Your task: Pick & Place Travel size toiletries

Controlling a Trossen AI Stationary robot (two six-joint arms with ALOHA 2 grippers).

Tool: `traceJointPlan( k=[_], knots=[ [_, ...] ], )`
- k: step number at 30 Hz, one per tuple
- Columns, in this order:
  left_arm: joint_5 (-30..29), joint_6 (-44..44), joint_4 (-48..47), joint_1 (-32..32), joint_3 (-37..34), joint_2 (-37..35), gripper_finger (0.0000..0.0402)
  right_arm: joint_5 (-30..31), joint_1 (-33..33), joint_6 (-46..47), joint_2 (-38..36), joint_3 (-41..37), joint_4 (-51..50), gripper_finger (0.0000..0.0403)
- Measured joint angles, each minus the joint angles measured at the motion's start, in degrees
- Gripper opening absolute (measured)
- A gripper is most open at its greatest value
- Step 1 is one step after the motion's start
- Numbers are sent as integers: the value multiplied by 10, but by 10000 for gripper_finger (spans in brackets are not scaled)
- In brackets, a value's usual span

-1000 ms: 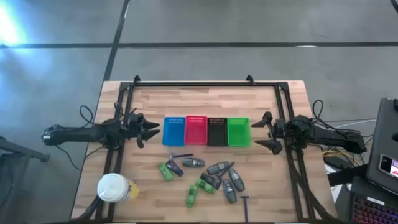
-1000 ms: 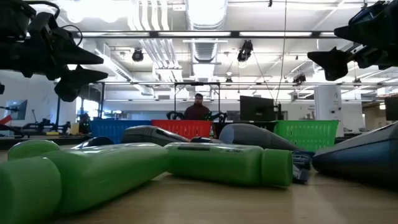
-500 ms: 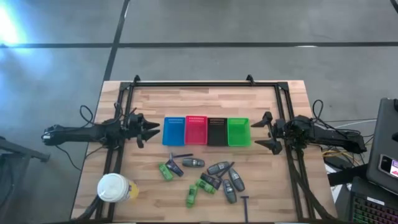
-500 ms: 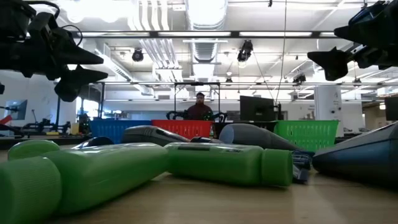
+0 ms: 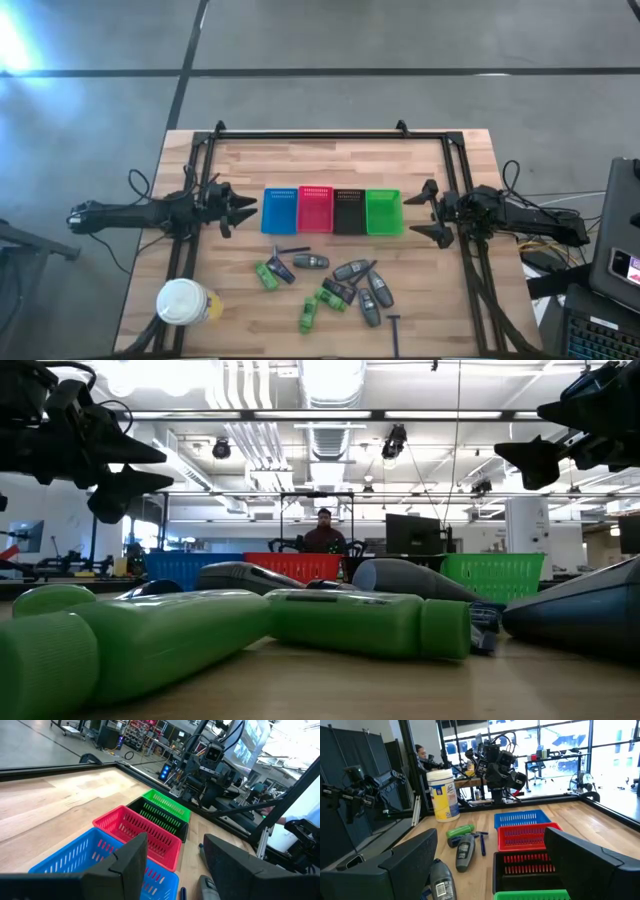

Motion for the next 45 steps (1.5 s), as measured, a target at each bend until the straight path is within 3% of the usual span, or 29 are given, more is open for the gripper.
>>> traceJointPlan(
  k=[32, 34, 43, 45],
  knots=[
    [0, 0, 0, 0, 0, 0, 200, 0, 0, 3, 0, 0, 1, 364],
    [0, 0, 0, 0, 0, 0, 200, 0, 0, 57, 0, 0, 6, 363],
    [0, 0, 0, 0, 0, 0, 200, 0, 0, 561, 0, 0, 6, 363],
    [0, 0, 0, 0, 0, 0, 200, 0, 0, 637, 1, 0, 2, 364]
  ],
)
